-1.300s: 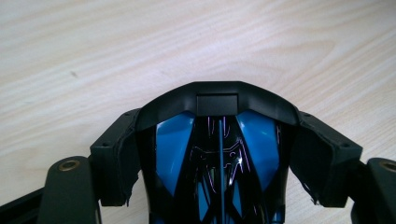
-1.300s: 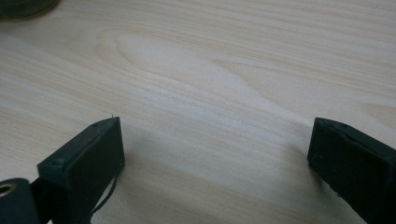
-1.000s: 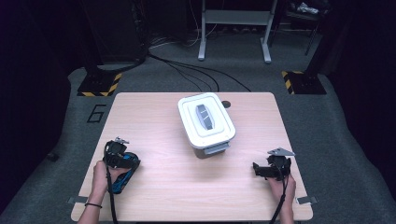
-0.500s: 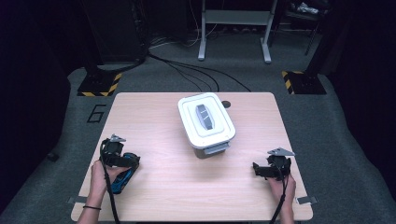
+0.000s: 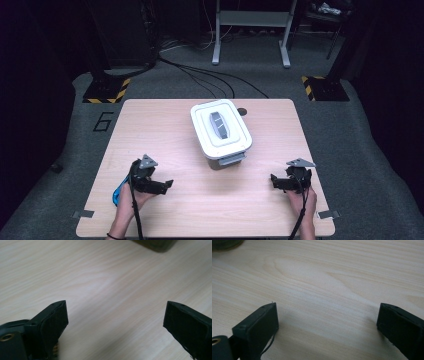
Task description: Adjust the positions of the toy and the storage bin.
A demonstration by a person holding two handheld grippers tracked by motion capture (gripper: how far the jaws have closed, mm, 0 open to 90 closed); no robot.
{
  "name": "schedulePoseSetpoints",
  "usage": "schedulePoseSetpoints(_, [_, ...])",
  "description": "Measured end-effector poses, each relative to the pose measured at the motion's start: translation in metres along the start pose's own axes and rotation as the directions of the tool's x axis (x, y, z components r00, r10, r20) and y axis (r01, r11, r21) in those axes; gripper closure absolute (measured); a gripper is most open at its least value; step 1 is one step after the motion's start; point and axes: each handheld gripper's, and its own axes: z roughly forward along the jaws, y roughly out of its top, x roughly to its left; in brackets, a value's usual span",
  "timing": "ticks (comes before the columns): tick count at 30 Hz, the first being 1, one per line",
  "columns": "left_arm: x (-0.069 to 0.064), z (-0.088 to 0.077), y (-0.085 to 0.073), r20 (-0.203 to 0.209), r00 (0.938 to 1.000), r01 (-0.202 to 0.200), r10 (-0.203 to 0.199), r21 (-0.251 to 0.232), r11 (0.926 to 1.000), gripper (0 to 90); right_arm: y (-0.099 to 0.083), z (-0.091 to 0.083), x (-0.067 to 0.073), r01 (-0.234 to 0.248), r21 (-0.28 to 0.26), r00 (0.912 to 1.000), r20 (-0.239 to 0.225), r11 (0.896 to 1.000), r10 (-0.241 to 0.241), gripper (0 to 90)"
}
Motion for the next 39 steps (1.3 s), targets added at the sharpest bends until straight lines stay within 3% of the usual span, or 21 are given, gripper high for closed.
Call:
schedulePoseSetpoints(1, [0.0, 0.0, 0.0, 0.0, 1.0, 0.0, 0.0, 0.0, 1.0, 5.5, 0.0, 0.0, 0.0, -0.001, -0.001, 1.0, 0.001, 1.0, 0.001, 3.1])
schedulePoseSetpoints(3, [-0.013, 0.017, -0.007, 0.007, 0.9992, -0.04, 0.04, 0.017, 0.9991, 5.1, 0.0, 0.0, -0.001, 0.012, 0.004, 0.9999, 0.0, 1.0, -0.012, 3.1])
schedulePoseSetpoints(8, [-0.021, 0.038, -0.017, 0.008, 0.9992, -0.038, 0.038, 0.031, 0.9988, 3.4, 0.0, 0.0, 0.0, 0.011, 0.003, 0.9999, -0.001, 1.0, -0.011, 3.1])
schedulePoseSetpoints(11, [-0.02, 0.041, -0.022, 0.002, 0.9979, -0.065, 0.065, 0.042, 0.997, 0.7, 0.0, 0.0, 0.0, 0.014, 0.002, 0.9999, 0.0, 1.0, -0.014, 3.1])
schedulePoseSetpoints(15, [-0.021, 0.042, -0.03, -0.017, 0.9988, -0.047, 0.047, -0.038, 0.9981, 0.0, 0.0, 0.0, 0.0, 0.014, 0.005, 0.9999, -0.004, 1.0, -0.014, 2.8])
schedulePoseSetpoints(28, [-0.023, 0.042, -0.03, -0.012, 0.9989, -0.046, 0.046, -0.035, 0.9983, 0.3, 0.0, 0.0, 0.001, 0.016, 0.006, 0.9998, -0.014, 1.0, -0.016, 2.1])
schedulePoseSetpoints(35, [-0.023, 0.042, -0.03, -0.008, 0.9989, -0.045, 0.045, -0.032, 0.9985, 0.3, 0.004, 0.001, 0.002, 0.013, 0.041, 0.9996, -0.027, 0.999, -0.012, 0.0])
schedulePoseSetpoints(39, [-0.023, 0.042, -0.029, -0.007, 0.9989, -0.046, 0.046, -0.028, 0.9985, 0.4, 0.006, -0.001, -0.003, -0.023, 0.027, 0.9941, -0.106, 0.999, 0.026, 0.0])
